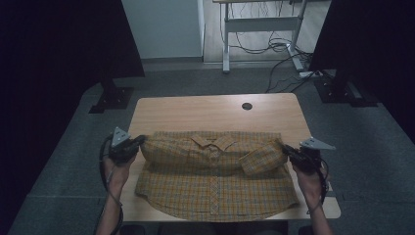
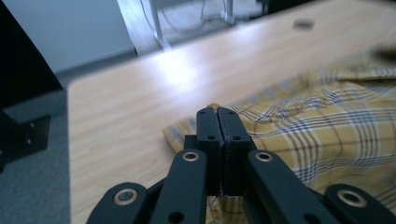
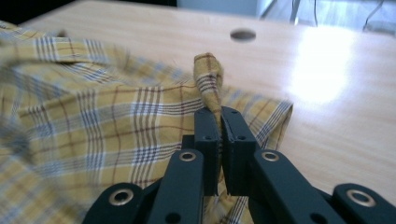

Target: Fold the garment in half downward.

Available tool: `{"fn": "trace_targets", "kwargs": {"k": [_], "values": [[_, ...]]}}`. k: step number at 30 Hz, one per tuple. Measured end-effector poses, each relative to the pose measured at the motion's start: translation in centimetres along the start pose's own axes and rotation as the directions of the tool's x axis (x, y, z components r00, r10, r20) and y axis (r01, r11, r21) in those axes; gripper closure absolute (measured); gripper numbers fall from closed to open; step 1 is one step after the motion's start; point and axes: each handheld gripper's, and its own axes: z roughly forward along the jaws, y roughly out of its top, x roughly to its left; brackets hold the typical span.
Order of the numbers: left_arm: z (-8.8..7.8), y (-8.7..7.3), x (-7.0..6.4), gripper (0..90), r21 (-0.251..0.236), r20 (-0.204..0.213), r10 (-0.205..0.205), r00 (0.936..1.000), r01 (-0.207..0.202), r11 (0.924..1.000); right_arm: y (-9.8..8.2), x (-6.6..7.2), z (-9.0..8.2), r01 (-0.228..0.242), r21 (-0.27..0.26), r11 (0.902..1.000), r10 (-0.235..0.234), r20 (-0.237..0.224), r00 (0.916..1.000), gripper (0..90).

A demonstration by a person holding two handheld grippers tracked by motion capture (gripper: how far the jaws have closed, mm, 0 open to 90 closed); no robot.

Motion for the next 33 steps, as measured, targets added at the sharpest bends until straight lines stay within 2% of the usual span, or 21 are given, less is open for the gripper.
{"fn": "trace_targets", "kwargs": {"k": [3,6,8,10,13,17,20,22,24,26,28,30,31,32,33], "values": [[-2.3,-0.5,-0.6,89.3,-0.031,0.017,0.005,0.9998,-0.005,0.9995,-0.2,0.6,-2.4,0.015,-0.036,0.9992,-0.015,-0.02,0.9997,85.5],[-3.7,-2.6,-1.3,89.2,-0.024,0.046,-0.008,0.9989,0.01,0.9997,-1.5,1.2,-3.6,0.025,-0.028,0.9993,-0.026,-0.04,0.9989,85.4],[-4.1,-4.6,-1.9,89.2,0.007,0.068,-0.025,0.9974,0.025,0.9997,-3.0,1.5,-4.0,0.017,-0.005,0.9999,-0.017,-0.058,0.9982,85.4],[-4.1,-6.8,-2.4,89.1,0.059,0.086,-0.047,0.9952,0.042,0.9974,-4.8,1.6,-3.9,0.007,0.038,0.9992,-0.005,-0.072,0.9974,85.3],[-3.7,-9.8,-3.0,88.8,0.152,0.101,-0.068,0.9925,0.052,0.9869,-7.3,1.6,-3.2,-0.011,0.112,0.9936,0.021,-0.094,0.9954,85.1],[-3.0,-12.5,-3.2,87.2,0.217,0.104,-0.118,0.9875,0.093,0.9716,-9.1,1.5,-2.5,-0.027,0.199,0.9796,0.05,-0.112,0.9924,82.5],[-2.9,-12.5,-2.9,77.6,0.222,0.111,-0.147,0.9829,0.12,0.9677,-8.8,1.5,-2.7,-0.025,0.205,0.9784,0.047,-0.102,0.9937,75.6],[-3.1,-11.7,-2.5,70.1,0.195,0.132,-0.179,0.9749,0.152,0.9691,-8.4,1.6,-2.9,-0.027,0.185,0.9824,0.045,-0.093,0.9946,65.2],[-2.9,-11.1,-2.5,65.1,0.203,0.15,-0.189,0.9706,0.157,0.9665,-7.8,1.9,-2.9,-0.023,0.165,0.986,0.038,-0.087,0.9955,59.0],[-2.2,-10.7,-2.9,60.8,0.237,0.155,-0.169,0.9734,0.129,0.9628,-7.2,2.1,-2.5,-0.014,0.155,0.9878,0.026,-0.081,0.9963,56.3],[-1.5,-10.7,-3.5,61.9,0.266,0.164,-0.14,0.9765,0.093,0.9595,-6.6,2.3,-2.0,-0.001,0.145,0.9895,0.012,-0.08,0.9967,56.9],[-0.9,-10.8,-3.9,68.5,0.29,0.141,-0.097,0.9852,0.053,0.9557,-6.2,2.5,-1.6,0.012,0.142,0.9897,0.001,-0.091,0.9958,65.0],[-0.7,-10.8,-4.0,74.3,0.293,0.129,-0.086,0.9878,0.045,0.9549,-6.0,2.7,-1.4,0.025,0.15,0.9883,-0.011,-0.098,0.9952,72.3],[-0.8,-10.7,-4.1,78.8,0.285,0.12,-0.079,0.9897,0.042,0.9578,-5.9,2.8,-1.3,0.041,0.159,0.9864,-0.025,-0.105,0.9942,78.3],[-1.0,-10.6,-4.0,83.5,0.264,0.11,-0.066,0.9918,0.035,0.9638,-5.8,3.0,-1.3,0.06,0.167,0.9842,-0.042,-0.111,0.9929,82.2]]}}
